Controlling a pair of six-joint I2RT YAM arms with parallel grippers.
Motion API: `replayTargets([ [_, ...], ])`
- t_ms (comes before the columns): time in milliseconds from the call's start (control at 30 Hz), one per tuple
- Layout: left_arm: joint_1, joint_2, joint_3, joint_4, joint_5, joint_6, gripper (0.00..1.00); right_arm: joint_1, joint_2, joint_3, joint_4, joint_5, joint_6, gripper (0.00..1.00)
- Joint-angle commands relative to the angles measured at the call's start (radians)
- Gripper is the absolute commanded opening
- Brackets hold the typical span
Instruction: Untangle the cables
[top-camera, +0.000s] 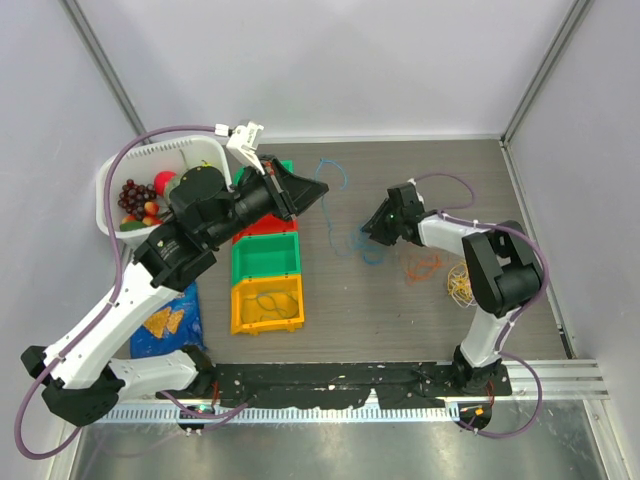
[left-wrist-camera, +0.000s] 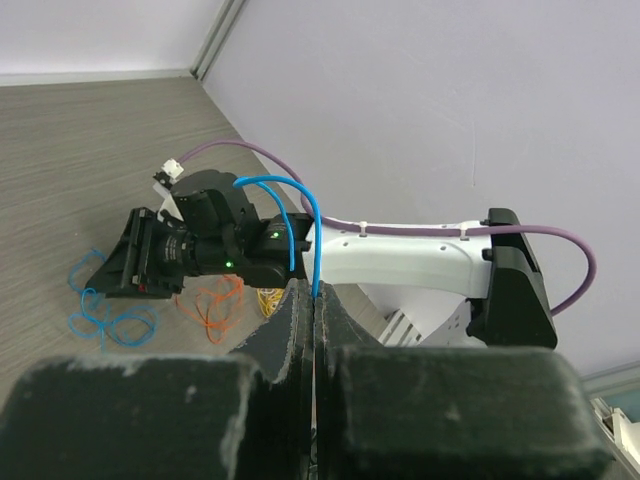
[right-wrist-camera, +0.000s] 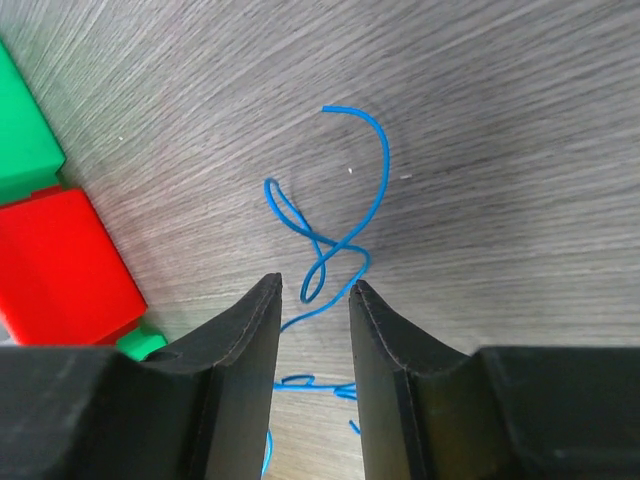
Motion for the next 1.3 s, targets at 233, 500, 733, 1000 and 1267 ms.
replayTargets([
  [233,0.005,-0.015,-0.005,0.037,0.008,0.002,0.0,0.013,0.06,0.082,0.025,0.085,0.027,0.11],
  [500,0.005,-0.084,0.084,-0.093,-0.075,0.117,0.0,-0.031,-0.073,0.068,-0.059,0.169,-0.094,0.01],
  [733,0.005,-0.165,0.297,-0.242,-0.135,0.196,0.0,-0.304,-0.214,0.031,-0.148,0.301,-0.201,0.01],
  [1000,0.005,-0.216,0.443,-0.273,-0.114,0.199,0.0,-0.513,-0.159,0.157,-0.236,0.393,-0.235,0.01],
  [1267,0.005,-0.208,0.462,-0.285,-0.115,0.183,0.0,-0.518,-0.024,0.272,-0.276,0.389,-0.312,0.01],
])
